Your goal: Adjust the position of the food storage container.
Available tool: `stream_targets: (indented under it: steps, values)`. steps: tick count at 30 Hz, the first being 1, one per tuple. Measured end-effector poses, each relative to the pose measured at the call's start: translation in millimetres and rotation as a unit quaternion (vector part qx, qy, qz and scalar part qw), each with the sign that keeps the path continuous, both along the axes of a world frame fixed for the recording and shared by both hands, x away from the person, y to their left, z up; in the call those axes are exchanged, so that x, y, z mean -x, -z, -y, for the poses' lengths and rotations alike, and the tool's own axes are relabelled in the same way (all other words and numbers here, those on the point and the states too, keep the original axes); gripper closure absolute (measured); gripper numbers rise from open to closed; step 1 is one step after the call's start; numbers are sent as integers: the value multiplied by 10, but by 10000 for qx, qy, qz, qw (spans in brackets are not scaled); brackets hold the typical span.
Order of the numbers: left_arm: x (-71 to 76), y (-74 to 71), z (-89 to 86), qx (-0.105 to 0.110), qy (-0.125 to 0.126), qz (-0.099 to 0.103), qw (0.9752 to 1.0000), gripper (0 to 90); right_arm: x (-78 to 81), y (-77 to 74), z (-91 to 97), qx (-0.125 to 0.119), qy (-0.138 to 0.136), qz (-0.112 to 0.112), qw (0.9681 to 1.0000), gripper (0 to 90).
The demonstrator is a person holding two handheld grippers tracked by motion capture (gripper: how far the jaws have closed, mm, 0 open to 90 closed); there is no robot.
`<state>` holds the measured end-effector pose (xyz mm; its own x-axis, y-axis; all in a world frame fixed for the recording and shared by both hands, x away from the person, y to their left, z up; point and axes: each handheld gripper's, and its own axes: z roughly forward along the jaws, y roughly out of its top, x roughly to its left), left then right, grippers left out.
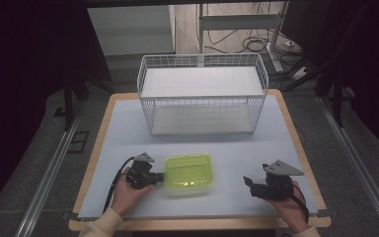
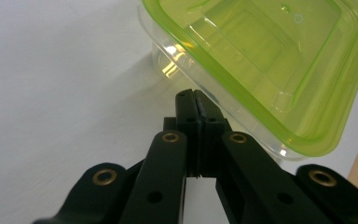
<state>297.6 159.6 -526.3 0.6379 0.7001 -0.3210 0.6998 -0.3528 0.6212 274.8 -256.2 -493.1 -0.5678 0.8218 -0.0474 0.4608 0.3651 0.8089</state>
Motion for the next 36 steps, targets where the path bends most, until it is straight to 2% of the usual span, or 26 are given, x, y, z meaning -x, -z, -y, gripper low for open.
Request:
stream_targets:
  steps: [4, 12, 14, 23, 25, 28, 30, 31, 33, 36]
  values:
    - [-17, 12, 104, -30, 64, -1, 10000, 900, -5, 4, 3, 10, -3, 0, 10000, 185]
    - [-114, 17, 226, 123, -26, -53, 9999, 900, 3, 6, -7, 22, -20, 0, 10000, 185]
    - [-137, 12, 242, 77, 28, -44, 10000, 900, 1, 7, -7, 24, -23, 0, 10000, 185]
    - [-172, 24, 289, 113, -1, -40, 9999, 900, 5, 6, -6, 20, -12, 18, 10000, 185]
    - [-157, 16, 256, 57, -29, -32, 10000, 900, 10, 5, -6, 22, 3, 97, 10000, 180]
    - [-130, 11, 183, 97, -46, -44, 9999, 900, 19, -17, 12, -86, 44, 207, 9997, 177]
    - [-61, -13, 37, 175, -143, 7, 9997, 900, 22, -29, 30, -187, 63, 252, 9995, 174]
    - [-61, -13, 37, 175, -143, 7, 9997, 900, 21, -32, 36, -222, 89, 267, 9994, 169]
    - [28, -64, -110, 305, -252, 85, 9992, 900, 17, -23, 40, -274, 185, 294, 9990, 165]
    - [78, -121, -212, 421, -328, 147, 9985, 900, 1, -9, 55, -362, 268, 240, 9987, 167]
